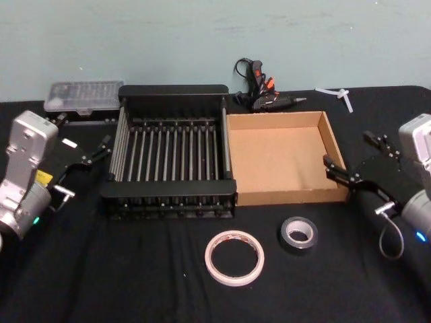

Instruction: Pick up the white tape and place it into the black box , Pick up the silver tape and place it into the brown box.

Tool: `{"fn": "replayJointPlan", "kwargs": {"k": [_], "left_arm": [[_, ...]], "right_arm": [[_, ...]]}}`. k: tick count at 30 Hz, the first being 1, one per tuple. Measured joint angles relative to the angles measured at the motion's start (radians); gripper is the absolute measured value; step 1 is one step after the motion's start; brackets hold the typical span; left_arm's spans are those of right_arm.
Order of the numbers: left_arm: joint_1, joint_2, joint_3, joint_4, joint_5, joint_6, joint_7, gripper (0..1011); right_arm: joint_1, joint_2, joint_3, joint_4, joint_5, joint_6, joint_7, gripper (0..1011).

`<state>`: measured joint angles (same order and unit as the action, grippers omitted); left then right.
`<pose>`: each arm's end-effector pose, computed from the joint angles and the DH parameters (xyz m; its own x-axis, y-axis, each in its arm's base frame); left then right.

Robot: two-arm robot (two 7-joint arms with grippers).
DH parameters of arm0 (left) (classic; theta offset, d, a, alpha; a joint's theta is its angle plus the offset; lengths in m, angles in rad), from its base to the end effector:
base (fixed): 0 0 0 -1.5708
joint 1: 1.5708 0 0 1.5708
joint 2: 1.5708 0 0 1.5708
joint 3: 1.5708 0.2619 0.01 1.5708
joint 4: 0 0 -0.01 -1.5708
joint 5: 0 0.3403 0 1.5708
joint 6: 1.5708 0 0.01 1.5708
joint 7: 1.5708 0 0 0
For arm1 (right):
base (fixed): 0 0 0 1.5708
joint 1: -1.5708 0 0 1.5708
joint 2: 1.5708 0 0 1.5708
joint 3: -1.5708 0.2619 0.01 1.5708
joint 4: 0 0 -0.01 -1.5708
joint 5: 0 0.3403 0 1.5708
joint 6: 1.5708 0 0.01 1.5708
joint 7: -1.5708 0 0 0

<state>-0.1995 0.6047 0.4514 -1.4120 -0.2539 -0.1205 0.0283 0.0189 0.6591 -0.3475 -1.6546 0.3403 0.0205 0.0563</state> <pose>0.3833 0.0584 -0.2857 0.2923 0.8803 0.3738 -0.9553 0.2873 0.0703 0.3434 -0.0517 -0.2606 0.3943 -0.8778 0.2720 0.9181 0.3632 -0.1590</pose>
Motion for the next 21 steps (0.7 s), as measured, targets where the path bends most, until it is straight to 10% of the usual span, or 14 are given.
{"fn": "replayJointPlan", "kwargs": {"k": [21], "left_arm": [[0.0,0.0,0.0,0.0,0.0,0.0,0.0,1001]], "right_arm": [[-0.132,0.016,0.054,-0.207,0.068,0.309,0.023,1002]]}}
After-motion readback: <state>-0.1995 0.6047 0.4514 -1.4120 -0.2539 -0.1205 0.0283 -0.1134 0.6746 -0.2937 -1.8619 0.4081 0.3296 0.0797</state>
